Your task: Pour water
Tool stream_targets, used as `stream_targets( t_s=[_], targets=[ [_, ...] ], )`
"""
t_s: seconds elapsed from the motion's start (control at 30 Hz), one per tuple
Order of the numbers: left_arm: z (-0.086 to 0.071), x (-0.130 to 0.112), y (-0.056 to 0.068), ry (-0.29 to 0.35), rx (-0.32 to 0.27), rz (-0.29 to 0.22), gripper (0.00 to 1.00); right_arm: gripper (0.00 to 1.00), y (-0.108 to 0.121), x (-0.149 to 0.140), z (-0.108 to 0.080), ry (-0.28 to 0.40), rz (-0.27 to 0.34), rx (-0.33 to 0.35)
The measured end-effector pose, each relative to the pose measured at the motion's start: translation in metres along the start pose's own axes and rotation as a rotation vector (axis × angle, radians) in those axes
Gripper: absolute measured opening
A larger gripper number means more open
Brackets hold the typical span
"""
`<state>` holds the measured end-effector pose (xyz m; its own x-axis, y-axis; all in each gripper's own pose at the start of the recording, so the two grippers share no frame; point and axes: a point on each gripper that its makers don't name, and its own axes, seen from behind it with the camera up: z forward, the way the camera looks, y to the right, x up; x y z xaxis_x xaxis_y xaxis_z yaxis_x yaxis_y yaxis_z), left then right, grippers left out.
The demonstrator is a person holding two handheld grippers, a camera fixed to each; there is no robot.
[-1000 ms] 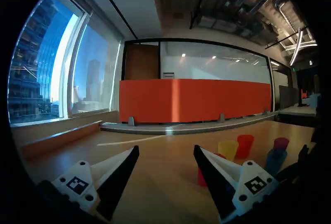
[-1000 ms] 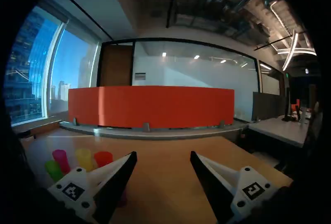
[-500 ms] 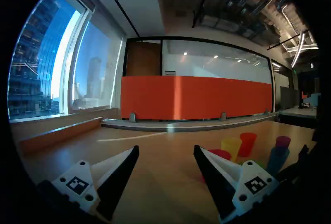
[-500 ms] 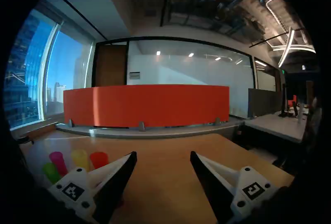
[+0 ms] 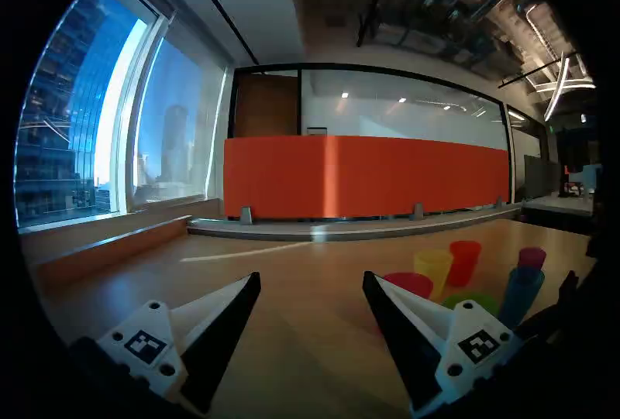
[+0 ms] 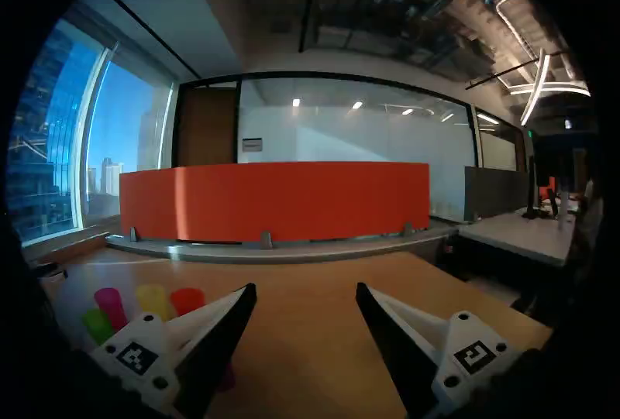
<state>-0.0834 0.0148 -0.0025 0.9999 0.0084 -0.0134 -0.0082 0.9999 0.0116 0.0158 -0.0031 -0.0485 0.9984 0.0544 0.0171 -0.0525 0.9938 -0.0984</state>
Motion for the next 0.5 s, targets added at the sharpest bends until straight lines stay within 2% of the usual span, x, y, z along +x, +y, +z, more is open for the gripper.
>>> stream_targets(
  t_s=[0.5],
  targets=[
    [-0.0003, -0.0002, 0.0013, -0.003, -0.006, 0.002, 0.98, 1.00, 0.0048, 0.0033, -0.0024, 0.020, -0.006, 0.001]
  ],
)
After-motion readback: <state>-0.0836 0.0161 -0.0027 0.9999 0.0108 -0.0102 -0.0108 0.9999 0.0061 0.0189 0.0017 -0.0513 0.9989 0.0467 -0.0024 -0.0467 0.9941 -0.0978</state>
